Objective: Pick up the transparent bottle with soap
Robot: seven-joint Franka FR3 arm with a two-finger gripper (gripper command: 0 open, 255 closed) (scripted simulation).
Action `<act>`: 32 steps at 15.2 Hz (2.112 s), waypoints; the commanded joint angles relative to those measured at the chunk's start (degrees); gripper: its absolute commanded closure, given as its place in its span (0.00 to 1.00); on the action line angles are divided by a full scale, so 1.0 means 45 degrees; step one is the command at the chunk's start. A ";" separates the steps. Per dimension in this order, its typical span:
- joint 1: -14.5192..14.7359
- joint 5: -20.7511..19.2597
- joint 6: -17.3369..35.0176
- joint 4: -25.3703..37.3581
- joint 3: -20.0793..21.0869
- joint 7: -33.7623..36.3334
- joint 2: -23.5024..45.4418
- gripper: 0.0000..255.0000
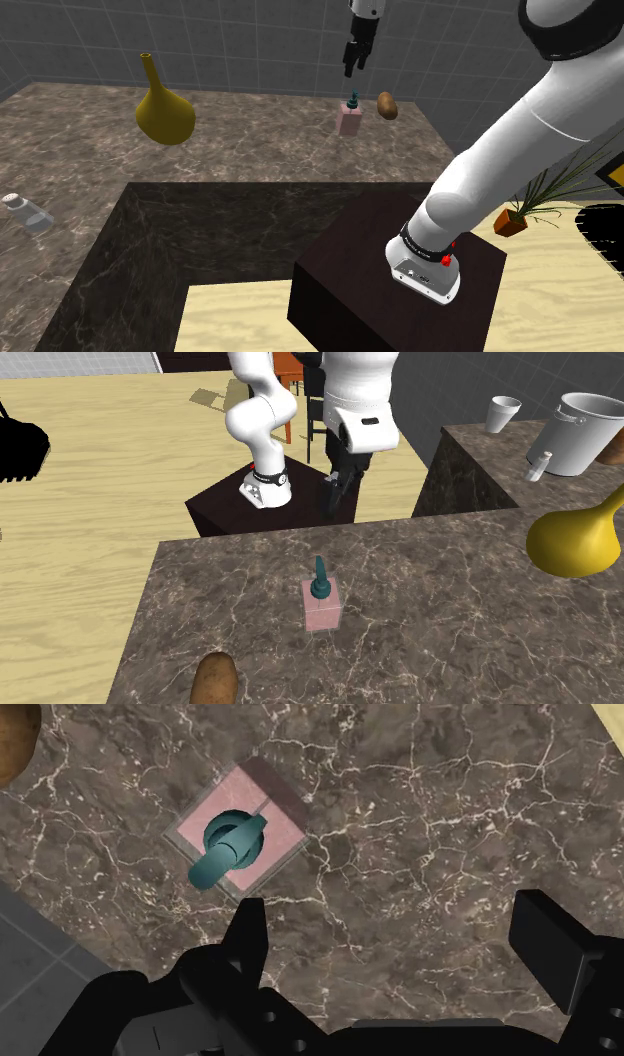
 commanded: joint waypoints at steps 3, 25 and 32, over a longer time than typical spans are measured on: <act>-0.0303 0.0668 0.0137 0.1054 -0.0660 -0.1142 0.2016 0.00; -0.1220 0.2106 0.1003 0.2495 -0.1018 -0.2795 0.5732 1.00; -0.1199 0.2011 0.0526 0.2808 -0.1048 -0.2740 0.5548 1.00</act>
